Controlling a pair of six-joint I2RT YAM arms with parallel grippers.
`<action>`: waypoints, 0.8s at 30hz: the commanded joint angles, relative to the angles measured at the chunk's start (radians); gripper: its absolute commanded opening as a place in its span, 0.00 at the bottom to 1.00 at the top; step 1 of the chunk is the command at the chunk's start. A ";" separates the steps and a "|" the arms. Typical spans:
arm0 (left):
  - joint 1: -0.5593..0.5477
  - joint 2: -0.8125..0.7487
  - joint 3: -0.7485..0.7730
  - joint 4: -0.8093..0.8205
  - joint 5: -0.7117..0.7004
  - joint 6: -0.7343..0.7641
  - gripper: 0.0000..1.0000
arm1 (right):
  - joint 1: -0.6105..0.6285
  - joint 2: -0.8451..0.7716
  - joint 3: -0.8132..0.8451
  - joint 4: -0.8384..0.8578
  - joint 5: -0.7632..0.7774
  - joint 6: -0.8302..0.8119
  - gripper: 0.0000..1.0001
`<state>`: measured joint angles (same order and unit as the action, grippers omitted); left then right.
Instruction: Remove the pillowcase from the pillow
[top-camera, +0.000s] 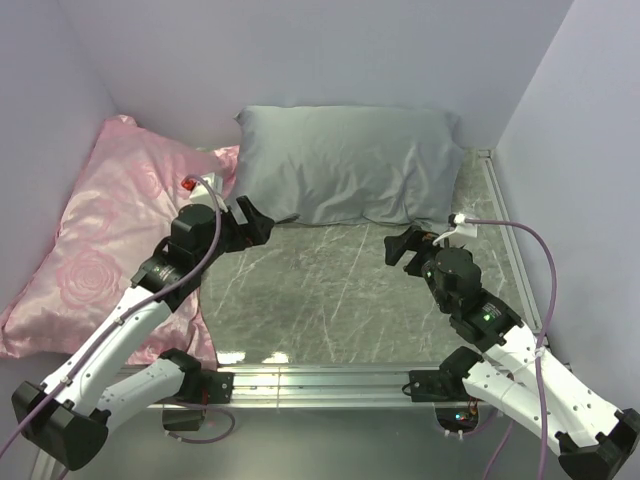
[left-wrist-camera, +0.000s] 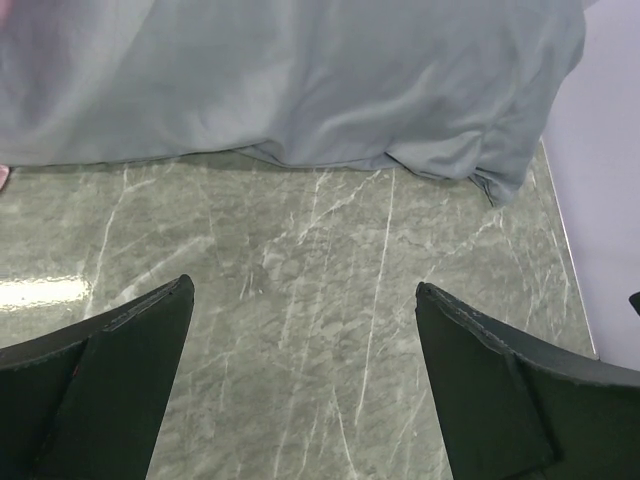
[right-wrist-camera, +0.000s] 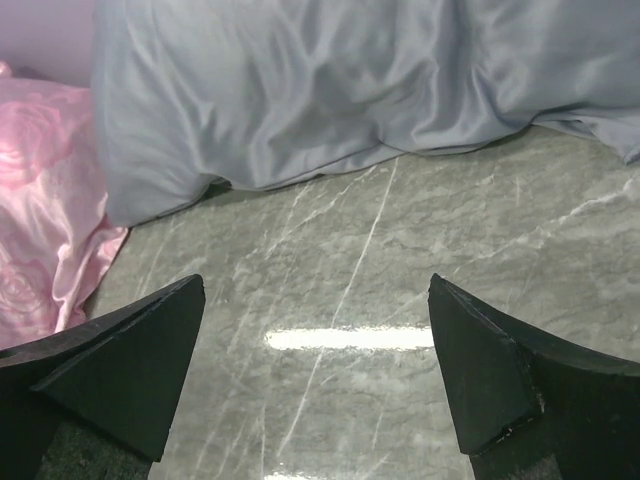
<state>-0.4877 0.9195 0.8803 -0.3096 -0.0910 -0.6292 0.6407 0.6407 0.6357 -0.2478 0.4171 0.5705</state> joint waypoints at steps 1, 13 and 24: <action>0.001 0.007 0.060 0.003 -0.041 0.008 0.99 | -0.004 -0.015 0.016 -0.011 -0.001 -0.024 1.00; 0.001 0.185 0.158 0.059 -0.231 -0.095 0.99 | -0.004 -0.065 -0.019 0.027 -0.064 -0.040 1.00; 0.110 0.620 0.402 0.174 -0.205 -0.109 0.99 | -0.004 -0.065 0.015 0.005 -0.132 -0.041 1.00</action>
<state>-0.4232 1.4891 1.2304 -0.2134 -0.3233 -0.7300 0.6407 0.5800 0.6281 -0.2558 0.3141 0.5407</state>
